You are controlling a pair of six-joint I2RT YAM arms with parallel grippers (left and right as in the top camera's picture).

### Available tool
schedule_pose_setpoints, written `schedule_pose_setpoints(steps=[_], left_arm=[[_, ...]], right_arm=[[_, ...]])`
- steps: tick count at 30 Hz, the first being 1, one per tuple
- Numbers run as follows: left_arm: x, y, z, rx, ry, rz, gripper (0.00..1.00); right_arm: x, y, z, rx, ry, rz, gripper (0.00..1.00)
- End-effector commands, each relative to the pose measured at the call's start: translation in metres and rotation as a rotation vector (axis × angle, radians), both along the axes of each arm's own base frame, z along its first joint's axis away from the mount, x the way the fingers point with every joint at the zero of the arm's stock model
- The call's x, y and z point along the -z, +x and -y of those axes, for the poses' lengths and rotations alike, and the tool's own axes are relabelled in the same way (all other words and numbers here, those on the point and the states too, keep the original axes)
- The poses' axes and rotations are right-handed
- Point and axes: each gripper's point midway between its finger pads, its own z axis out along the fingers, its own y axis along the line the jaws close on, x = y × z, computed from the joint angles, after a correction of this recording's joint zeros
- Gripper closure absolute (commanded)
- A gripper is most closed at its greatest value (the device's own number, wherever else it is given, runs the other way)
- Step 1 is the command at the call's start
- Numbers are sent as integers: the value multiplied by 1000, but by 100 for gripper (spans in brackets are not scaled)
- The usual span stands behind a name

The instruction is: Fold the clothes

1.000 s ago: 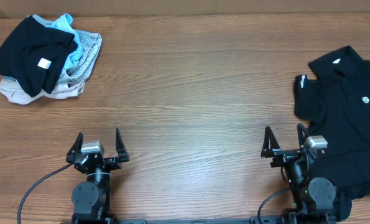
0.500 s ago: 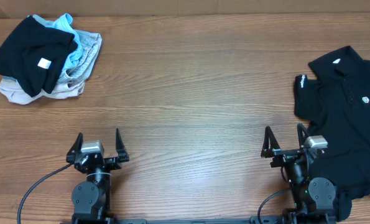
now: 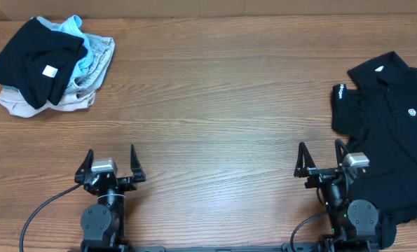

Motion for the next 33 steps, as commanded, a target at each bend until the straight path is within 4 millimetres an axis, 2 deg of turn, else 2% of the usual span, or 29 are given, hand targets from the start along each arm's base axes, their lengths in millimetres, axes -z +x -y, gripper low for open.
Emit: schedule_pose_setpoints(steps=[1, 28, 31, 33], left_arm=[[-1, -1, -3, -18, -21, 13, 0], [-4, 0, 1, 9, -24, 23, 0], [-10, 1, 7, 44, -26, 48, 0], [-26, 1, 12, 73, -29, 113, 0]], right_arm=[[2, 1, 3, 14, 2, 1, 0], [1, 0, -2, -16, 3, 7, 0], [-2, 0, -3, -17, 3, 17, 0], [-5, 0, -3, -18, 3, 29, 0]])
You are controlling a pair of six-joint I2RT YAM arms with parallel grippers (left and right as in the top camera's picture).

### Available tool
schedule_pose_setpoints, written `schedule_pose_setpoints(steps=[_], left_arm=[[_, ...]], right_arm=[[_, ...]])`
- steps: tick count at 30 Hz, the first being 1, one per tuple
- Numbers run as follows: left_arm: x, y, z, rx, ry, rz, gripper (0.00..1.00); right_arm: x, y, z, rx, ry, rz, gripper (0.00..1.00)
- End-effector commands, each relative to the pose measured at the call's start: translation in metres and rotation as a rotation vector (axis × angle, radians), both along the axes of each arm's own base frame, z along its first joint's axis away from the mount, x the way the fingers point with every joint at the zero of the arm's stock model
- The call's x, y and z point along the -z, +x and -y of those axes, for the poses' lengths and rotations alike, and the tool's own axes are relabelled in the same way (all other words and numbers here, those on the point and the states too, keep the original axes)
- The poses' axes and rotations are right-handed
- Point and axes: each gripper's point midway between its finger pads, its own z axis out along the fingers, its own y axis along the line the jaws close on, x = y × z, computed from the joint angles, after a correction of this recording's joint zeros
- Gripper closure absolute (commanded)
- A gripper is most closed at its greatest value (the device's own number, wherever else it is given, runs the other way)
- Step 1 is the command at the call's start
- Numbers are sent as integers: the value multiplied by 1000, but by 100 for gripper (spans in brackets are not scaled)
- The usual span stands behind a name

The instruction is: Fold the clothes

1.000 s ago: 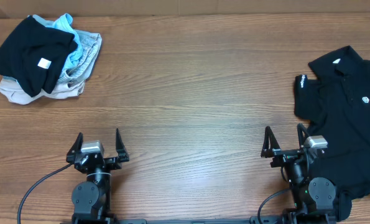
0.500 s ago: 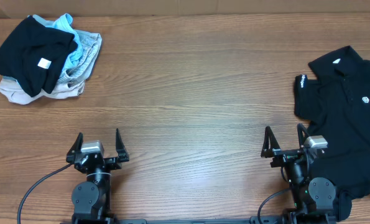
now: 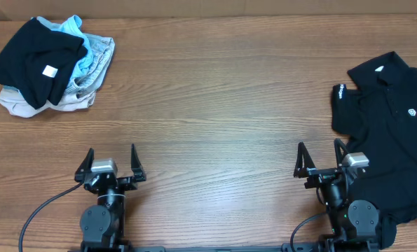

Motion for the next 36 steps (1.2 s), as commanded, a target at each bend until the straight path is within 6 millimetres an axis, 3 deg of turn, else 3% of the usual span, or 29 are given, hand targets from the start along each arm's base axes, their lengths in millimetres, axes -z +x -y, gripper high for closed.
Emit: schedule_pose_setpoints(steps=[1, 5, 11, 16, 20, 28, 32, 36], left_arm=[[-23, -1, 10, 64, -24, 97, 0], [-61, -8, 13, 86, -25, 212, 0], [-103, -21, 10, 71, -25, 234, 0], [-132, -25, 6, 49, -20, 186, 0], [-151, -15, 7, 47, -16, 83, 0], [-169, 42, 31, 166, -23, -318, 0], [-167, 66, 42, 217, -44, -528, 0], [-150, 81, 44, 217, -54, -711, 0]], right_arm=[[-5, 0, -1, -6, 3, 24, 0], [-33, -5, -1, -6, 3, 85, 0], [-74, -18, -5, -29, 3, 107, 0], [-81, -21, -5, -29, 5, -9, 0], [-90, -16, -5, -30, 65, -151, 0], [-117, 26, -31, -166, 91, -492, 0], [-105, 57, -31, -168, 88, -766, 0], [-87, 86, -39, -202, 129, -997, 0]])
